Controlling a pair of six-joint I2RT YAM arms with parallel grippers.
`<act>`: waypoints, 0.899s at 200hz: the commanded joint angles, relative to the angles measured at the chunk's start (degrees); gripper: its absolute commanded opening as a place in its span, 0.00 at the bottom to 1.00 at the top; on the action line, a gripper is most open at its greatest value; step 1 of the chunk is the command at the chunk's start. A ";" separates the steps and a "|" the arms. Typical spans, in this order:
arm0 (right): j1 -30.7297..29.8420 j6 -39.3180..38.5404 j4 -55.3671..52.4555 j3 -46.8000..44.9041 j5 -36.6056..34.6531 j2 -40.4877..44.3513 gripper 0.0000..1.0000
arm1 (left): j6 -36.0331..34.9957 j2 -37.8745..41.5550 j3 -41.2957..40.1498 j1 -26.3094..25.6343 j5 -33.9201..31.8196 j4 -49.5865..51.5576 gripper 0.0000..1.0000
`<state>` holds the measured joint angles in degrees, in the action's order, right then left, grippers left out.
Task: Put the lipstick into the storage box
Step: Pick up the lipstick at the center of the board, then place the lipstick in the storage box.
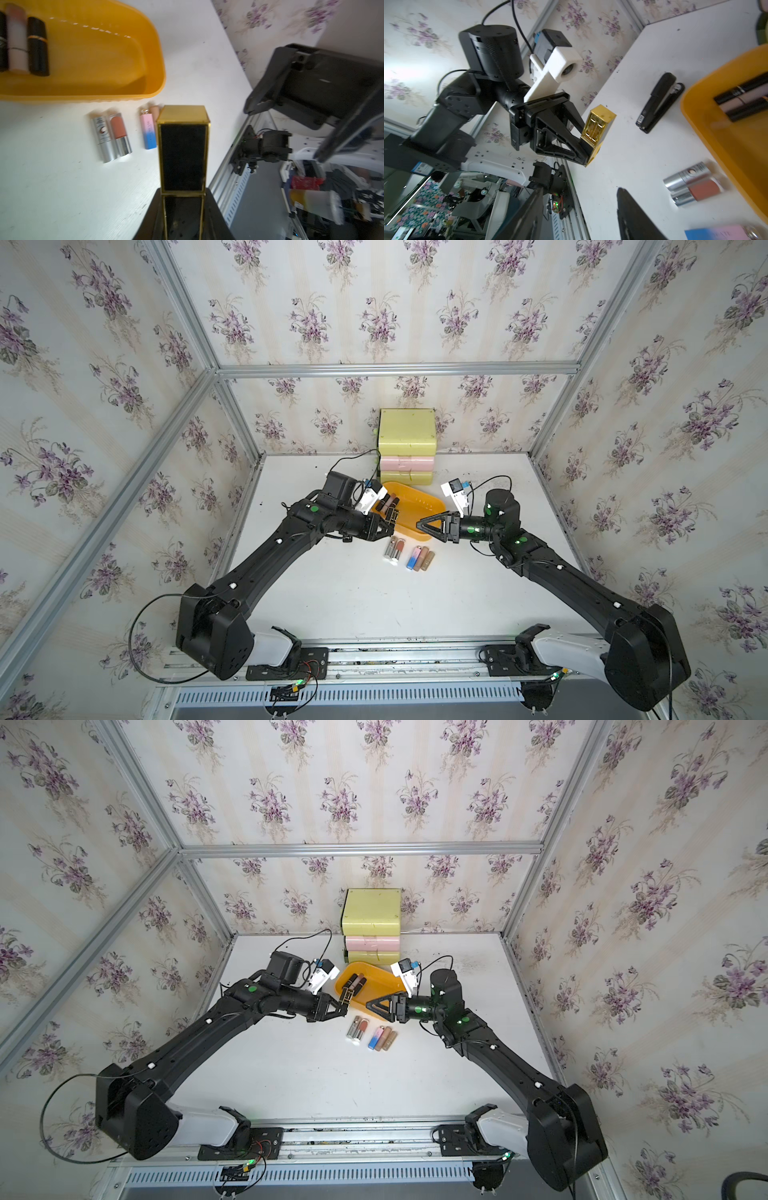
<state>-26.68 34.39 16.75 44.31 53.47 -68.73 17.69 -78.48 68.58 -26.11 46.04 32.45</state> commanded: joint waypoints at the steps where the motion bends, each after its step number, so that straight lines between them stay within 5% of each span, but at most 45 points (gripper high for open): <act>1: -0.30 5.28 11.69 1.16 7.41 -0.18 0.63 | 6.05 1.68 -0.51 0.66 12.89 -9.26 0.23; 90: -2.74 10.21 16.64 7.11 9.98 -1.52 0.69 | 22.02 6.54 -4.23 0.95 20.14 -29.74 0.25; 180: -3.73 12.37 19.63 11.84 8.23 -6.33 0.67 | 23.35 9.78 -4.58 -0.16 20.34 -30.43 0.26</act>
<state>-30.37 45.58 32.75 54.33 62.15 -73.95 40.88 -68.99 63.94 -25.89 65.47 4.05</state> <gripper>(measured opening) 0.675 0.256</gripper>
